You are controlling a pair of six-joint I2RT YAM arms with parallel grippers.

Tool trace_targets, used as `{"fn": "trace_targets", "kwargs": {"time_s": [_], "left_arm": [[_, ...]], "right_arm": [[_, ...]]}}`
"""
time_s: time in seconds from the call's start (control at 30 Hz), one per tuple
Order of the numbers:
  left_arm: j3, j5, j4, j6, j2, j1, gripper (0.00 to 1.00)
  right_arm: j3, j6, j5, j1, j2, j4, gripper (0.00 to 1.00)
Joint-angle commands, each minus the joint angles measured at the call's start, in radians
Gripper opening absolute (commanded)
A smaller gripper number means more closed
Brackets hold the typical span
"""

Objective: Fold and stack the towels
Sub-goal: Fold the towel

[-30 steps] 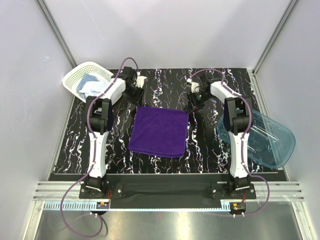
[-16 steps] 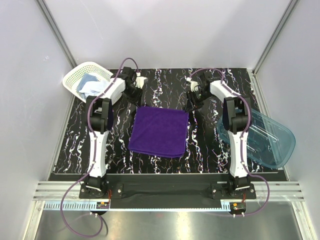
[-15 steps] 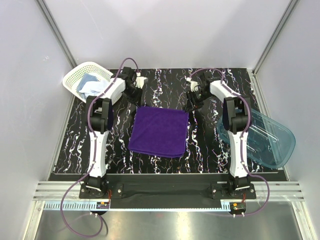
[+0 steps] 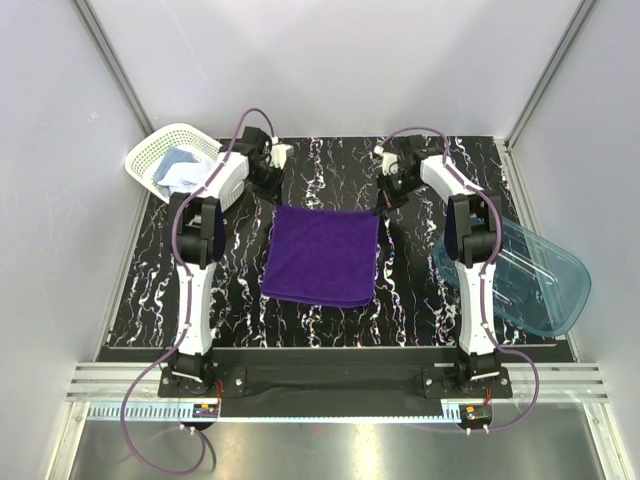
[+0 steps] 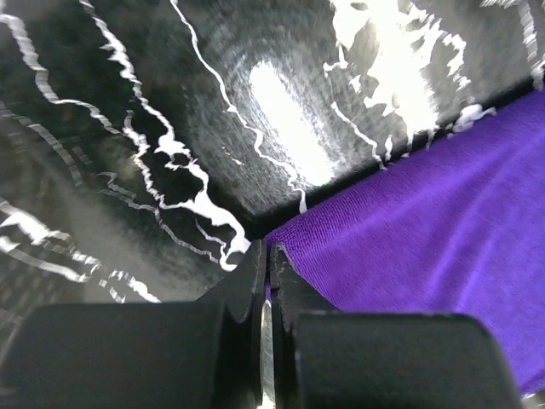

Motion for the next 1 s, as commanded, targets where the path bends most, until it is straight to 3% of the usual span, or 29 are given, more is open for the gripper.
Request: {"fn": "trace_targets", "kwargs": {"time_s": [0.0, 0.37, 0.63, 0.97], "left_arm": [[0.047, -0.018, 0.105, -0.078, -0.189, 0.002, 0.0], [-0.001, -0.043, 0.214, -0.15, -0.535, -0.001, 0.0], [-0.212, -0.045, 0.237, -0.153, -0.791, -0.031, 0.0], [-0.409, -0.052, 0.125, -0.247, -1.01, -0.14, 0.0]], "right_arm": [[0.08, 0.031, 0.103, -0.013, -0.174, 0.046, 0.0], [0.148, 0.034, 0.23, -0.015, -0.45, 0.035, 0.0], [-0.102, 0.07, 0.207, -0.012, -0.763, 0.121, 0.0], [-0.389, 0.152, 0.229, 0.014, -1.12, 0.037, 0.0]]}}
